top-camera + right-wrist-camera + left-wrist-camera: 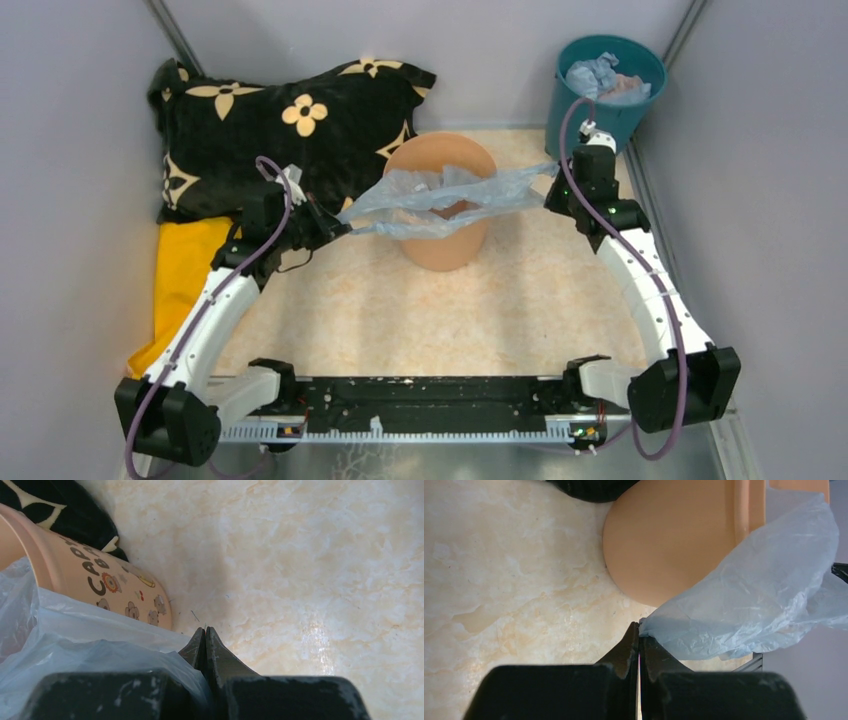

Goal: Put the trash bags into the trash bin

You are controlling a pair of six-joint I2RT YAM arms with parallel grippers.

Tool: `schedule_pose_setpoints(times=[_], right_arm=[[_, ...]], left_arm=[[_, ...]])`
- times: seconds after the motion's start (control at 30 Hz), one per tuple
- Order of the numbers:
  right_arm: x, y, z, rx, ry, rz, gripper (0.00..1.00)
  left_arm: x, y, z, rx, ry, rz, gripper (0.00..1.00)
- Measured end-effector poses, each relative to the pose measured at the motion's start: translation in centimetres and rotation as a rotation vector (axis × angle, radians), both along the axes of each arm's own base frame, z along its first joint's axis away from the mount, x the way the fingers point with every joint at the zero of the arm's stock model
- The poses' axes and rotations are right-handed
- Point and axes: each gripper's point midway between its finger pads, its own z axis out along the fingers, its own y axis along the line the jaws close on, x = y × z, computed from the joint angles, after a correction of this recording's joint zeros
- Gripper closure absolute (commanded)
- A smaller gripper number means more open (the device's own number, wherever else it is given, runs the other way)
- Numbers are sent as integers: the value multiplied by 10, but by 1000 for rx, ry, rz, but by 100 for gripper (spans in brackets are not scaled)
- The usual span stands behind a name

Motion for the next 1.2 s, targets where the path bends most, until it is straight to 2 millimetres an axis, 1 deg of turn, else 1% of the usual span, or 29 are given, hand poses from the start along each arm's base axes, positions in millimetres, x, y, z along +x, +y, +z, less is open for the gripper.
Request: schedule_pose_setpoints(times=[0.13,0.2,0.47,0.67,0.8,0.9,0.97,1.03,1.1,1.2], right_arm=[[11,2,-10,16,17,-4,100],[15,3,-15,21,28,-1,100],[34,10,-36,32,61,17,100],[44,10,-37,47,40,16,100],[43,14,-49,66,45,32,100],[31,16,-56,78,57,54,100],[22,17,-50,89,39,73,100],[16,16,-35,96,-4,86,100],[11,16,-14,98,-66,102,100],[3,17,6,97,-125,126,100]], left_arm=[[11,-2,-13,4,33,2,100],[15,-3,-17,5,43,2,100],[35,-5,-13,3,31,9,100],[43,-2,-19,11,45,19,100],[44,2,-19,10,44,25,100],[43,4,-15,12,30,26,100],[41,5,-10,15,19,25,100],[41,6,-4,18,9,23,100],[42,6,5,15,-8,21,100],[42,5,17,8,-37,13,100]])
